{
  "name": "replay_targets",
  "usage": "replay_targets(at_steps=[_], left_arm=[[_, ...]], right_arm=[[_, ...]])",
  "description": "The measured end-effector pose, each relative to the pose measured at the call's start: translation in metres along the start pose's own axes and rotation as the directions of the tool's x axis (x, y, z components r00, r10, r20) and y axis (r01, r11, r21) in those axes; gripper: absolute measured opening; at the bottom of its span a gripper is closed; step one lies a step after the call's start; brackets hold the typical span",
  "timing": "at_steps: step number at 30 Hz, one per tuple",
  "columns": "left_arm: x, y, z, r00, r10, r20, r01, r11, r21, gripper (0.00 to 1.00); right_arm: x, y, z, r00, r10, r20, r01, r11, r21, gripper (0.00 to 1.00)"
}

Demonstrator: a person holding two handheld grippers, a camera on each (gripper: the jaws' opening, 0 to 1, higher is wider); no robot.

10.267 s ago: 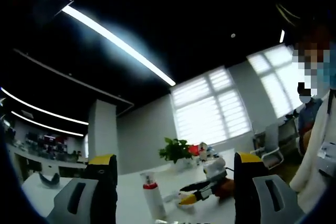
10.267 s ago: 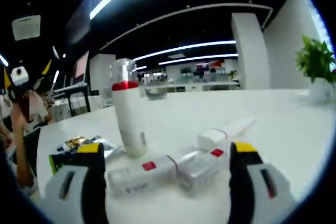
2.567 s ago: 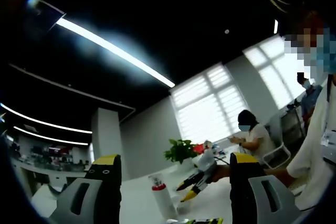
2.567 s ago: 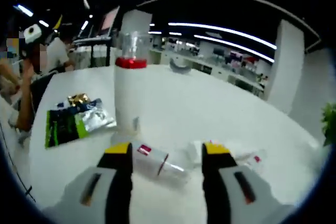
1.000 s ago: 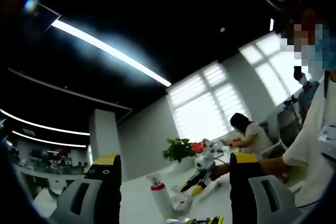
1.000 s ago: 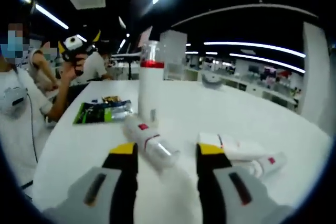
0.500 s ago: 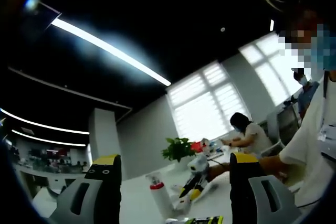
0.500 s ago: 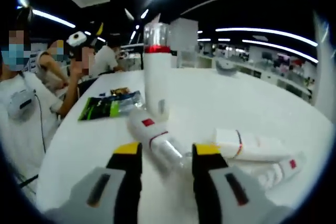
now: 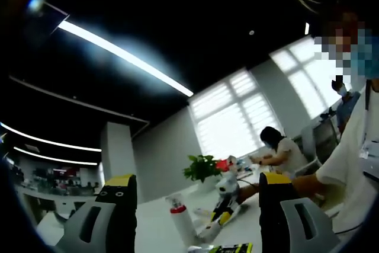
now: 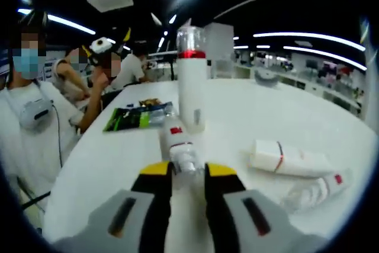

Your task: Arrange the skincare products in the storage area until every visible bottle or jar stands upright without overlapping.

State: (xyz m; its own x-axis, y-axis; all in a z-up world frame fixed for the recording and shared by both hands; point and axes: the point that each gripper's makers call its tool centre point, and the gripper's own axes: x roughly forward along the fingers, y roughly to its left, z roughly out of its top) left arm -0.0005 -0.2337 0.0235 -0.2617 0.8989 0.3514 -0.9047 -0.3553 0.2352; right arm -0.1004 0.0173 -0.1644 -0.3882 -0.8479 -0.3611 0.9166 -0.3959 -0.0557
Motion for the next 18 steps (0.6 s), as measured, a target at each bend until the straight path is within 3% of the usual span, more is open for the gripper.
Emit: replay_targets(at_steps=[18], left_arm=[[0.002, 0.007, -0.004, 1.0, 0.029, -0.009, -0.029, 0.999, -0.036, 0.89]], right_arm=[[-0.017, 0.006, 0.004, 0.999, 0.029, 0.03, -0.031, 0.998, 0.047, 0.18]])
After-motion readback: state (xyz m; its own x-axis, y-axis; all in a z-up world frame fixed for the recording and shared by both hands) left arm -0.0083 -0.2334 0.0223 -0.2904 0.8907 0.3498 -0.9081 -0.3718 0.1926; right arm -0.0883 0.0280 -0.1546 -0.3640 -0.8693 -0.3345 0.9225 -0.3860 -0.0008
